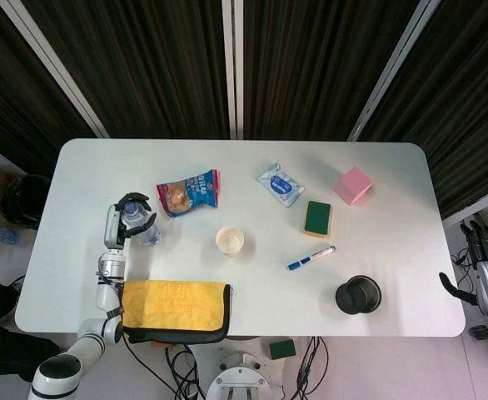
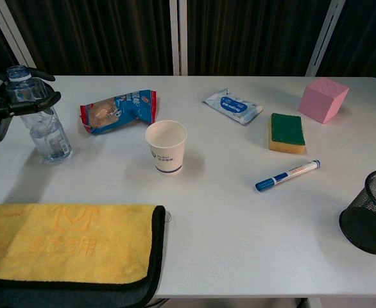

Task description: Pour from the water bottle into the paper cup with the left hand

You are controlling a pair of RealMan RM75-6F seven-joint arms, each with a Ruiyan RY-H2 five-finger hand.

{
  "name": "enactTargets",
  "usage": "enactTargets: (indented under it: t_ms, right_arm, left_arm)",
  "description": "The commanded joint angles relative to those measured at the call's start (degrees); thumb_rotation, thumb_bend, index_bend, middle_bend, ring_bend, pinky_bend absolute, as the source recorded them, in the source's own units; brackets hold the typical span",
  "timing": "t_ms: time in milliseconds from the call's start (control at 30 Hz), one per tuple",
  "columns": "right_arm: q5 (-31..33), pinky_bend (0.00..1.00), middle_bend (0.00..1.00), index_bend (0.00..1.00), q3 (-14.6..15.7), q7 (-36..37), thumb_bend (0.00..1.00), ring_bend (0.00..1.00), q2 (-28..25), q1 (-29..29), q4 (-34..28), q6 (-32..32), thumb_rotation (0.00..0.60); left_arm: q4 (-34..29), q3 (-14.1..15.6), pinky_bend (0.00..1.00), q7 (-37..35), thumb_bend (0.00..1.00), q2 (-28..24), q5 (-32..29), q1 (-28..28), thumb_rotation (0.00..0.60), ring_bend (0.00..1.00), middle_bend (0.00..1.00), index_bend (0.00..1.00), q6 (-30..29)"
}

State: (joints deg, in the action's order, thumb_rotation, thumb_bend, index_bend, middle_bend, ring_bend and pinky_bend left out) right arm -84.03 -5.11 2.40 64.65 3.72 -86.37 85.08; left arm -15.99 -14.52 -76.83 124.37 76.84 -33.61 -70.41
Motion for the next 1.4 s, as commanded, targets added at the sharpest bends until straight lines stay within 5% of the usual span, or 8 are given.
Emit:
enactTargets:
  t_ms: [33,367,667,1200,1400]
  right_arm:
    - [0.0,0.00,0.00,0.00,0.0,0.0,0.24,0.00,0.0,0.0,0.0,0.0,0.513]
    - [0.1,0.00,0.00,0.00,0.0,-0.1,0.24,0.00,-0.1,-0.1,-0.2,0.1,0.512]
    - [-0.1,0.00,0.00,0.00,-0.1,-0.2,0.24,0.00,-0.1,-0.1,-0.4,0.3,0.513]
    - [-0.7,0.00,0.00,0.00,0.0,0.1,0.24,0.00,-0.3,-0.2,-0.6,1.0,0.514]
    - [-0.9,0.00,0.00,0.00,-0.3,0.0,0.24,0.00,-0.7,-0.5,-1.0,2.0,0.511]
  left_arm:
    - [0.2,0.6,0.52,0.3,0.18,0.1,0.6,0.2,0.600,0.42,0.53,0.39,-0.6]
    - [0.9,1.5,0.45,0.8,0.15,0.2,1.5,0.6,0.600,0.35,0.45,0.31,-2.4]
    - [0.9,4.1,0.28,1.1,0.08,-0.8,3.8,1.5,0.600,0.17,0.25,0.09,-3.2]
    - [-3.2,4.3,0.18,0.7,0.00,-4.6,4.2,3.4,0.600,0.08,0.16,0.05,-5.6]
    - [-6.4,3.2,0.18,0.0,0.00,-7.2,3.9,4.7,0.600,0.08,0.16,0.05,-10.7]
